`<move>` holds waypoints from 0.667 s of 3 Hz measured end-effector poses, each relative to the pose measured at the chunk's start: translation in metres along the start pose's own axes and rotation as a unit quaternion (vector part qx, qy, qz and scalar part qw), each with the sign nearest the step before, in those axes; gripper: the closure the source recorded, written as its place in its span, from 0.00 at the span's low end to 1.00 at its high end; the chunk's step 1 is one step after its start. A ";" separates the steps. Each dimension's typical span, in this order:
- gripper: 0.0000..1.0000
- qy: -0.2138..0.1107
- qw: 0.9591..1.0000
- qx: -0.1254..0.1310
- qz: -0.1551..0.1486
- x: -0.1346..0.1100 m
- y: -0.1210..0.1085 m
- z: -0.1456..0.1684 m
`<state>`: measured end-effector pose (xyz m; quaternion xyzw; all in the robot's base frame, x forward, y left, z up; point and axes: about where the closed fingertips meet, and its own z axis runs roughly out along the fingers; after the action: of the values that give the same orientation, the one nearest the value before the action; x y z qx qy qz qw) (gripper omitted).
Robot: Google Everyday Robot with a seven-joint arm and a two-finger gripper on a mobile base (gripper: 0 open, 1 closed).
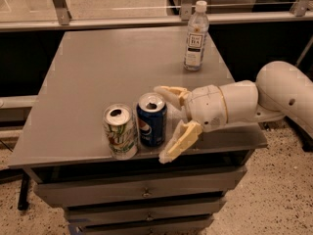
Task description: Move pepsi can near 7up can
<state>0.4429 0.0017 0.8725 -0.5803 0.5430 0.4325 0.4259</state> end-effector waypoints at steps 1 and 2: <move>0.00 0.014 0.999 0.029 0.001 0.005 -0.007 -0.021; 0.00 0.047 0.995 0.085 -0.005 0.007 -0.025 -0.065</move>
Offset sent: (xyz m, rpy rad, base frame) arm 0.0593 -0.1301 0.0289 -0.1644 -0.1224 -0.3245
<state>0.4711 -0.0612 0.8835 -0.5638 0.5946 0.3550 0.4500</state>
